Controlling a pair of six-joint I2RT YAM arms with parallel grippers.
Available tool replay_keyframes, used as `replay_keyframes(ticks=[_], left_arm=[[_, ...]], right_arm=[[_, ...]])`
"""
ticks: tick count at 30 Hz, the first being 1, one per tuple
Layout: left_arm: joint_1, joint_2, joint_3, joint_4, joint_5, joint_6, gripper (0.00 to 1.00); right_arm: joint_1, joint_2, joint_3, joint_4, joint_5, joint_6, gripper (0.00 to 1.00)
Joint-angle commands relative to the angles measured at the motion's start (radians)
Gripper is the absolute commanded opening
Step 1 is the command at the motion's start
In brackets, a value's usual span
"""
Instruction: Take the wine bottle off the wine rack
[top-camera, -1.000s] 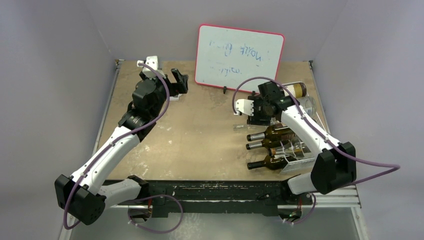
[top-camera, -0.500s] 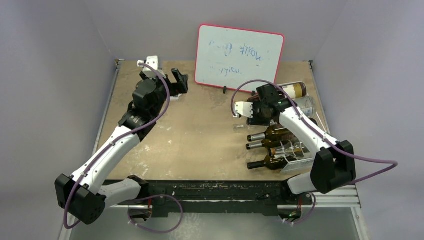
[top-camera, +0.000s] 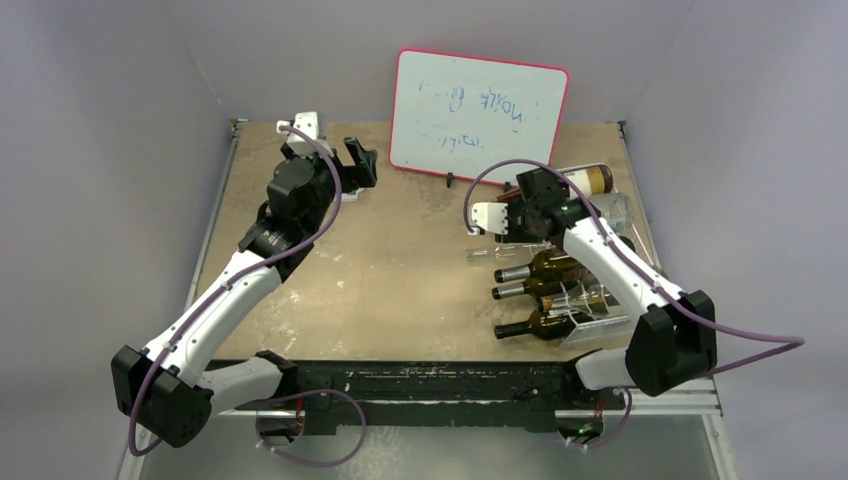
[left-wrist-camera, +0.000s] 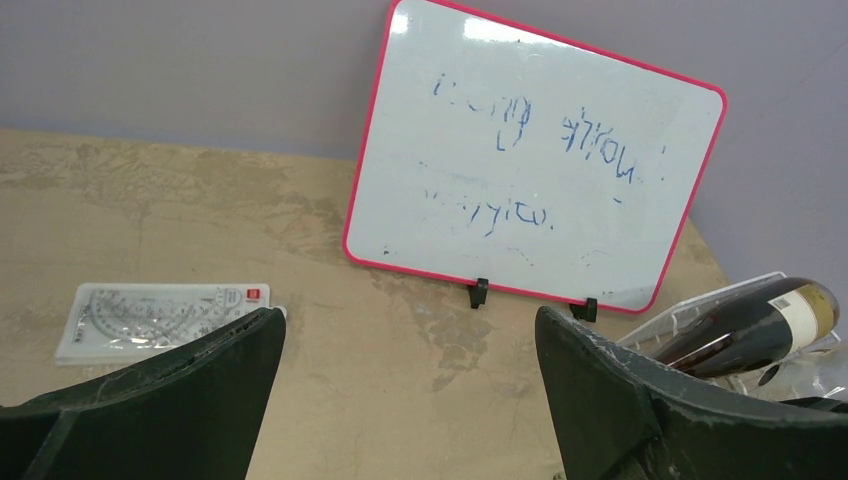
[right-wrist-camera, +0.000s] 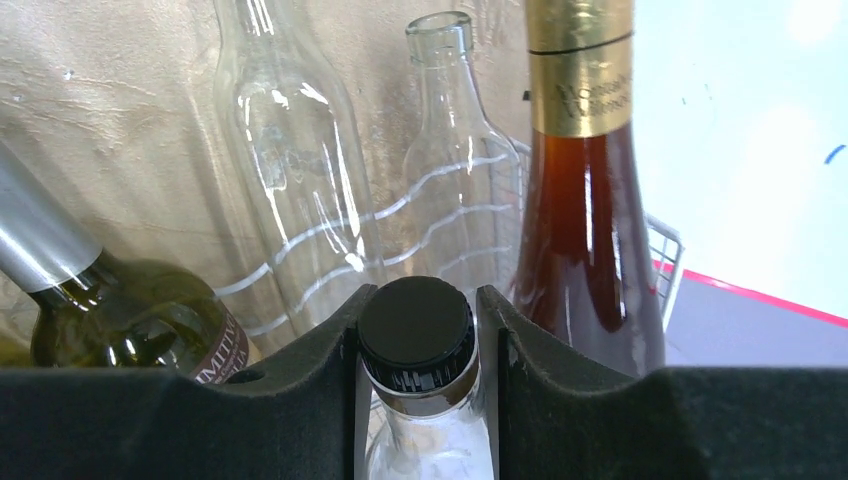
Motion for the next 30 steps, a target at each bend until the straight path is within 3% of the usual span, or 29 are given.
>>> replay_keyframes(ticks=[1,5,20,30], left_arm=[[-0.004,0.001,0.002,0.042,-0.002,-0.009,0.94],[-0.004,0.005,0.001,0.043,0.0,-0.011,0.94],[-0.004,0.023,-0.002,0.049,0.004,-0.021,0.93],[-0.004,0.026,-0.005,0.05,-0.001,-0.022,0.93]], right_arm=[[0.001,-0.057,0.08,-0.028,-0.03,0.062,0.18],[0.001,-0.094,0.088,-0.016,-0.035,0.115,0.0],[0.002,-0.246,0.098,0.127,0.017,0.413,0.0],[0.001,-0.355,0.117,0.141,-0.006,0.444,0.0]])
